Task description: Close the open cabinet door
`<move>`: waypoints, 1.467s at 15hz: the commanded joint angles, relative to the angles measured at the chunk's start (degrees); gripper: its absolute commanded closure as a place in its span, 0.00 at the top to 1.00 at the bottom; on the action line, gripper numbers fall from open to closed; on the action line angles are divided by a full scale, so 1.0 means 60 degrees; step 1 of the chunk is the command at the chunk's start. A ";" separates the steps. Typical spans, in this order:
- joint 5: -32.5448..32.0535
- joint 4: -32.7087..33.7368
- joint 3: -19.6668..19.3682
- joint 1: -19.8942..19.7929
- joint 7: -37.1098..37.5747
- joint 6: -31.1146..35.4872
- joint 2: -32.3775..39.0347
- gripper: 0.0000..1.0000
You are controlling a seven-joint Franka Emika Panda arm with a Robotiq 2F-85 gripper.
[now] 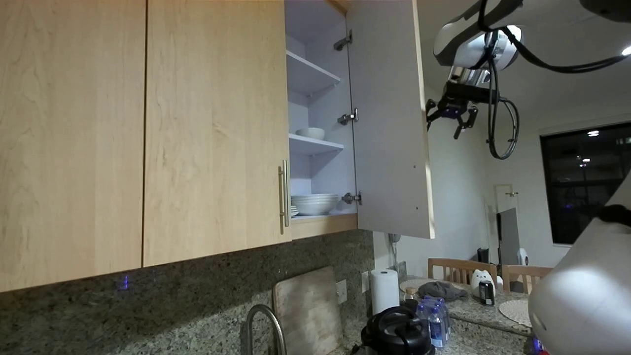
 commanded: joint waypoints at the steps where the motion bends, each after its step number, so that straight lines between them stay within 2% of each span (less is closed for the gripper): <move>1: 0.0910 0.0405 -0.0059 0.0516 -0.0918 -0.0407 0.0199 1.00; 6: 0.1256 0.0685 0.0378 0.1098 -0.1212 -0.1045 0.0279 1.00; 12: 0.1004 0.1443 0.1535 0.1687 -0.0951 -0.1812 0.0794 1.00; 17: 0.0928 0.2866 0.2470 0.2221 -0.0834 -0.2428 0.2167 1.00; 22: 0.0698 0.4382 0.2946 0.2287 -0.0767 -0.3160 0.3534 1.00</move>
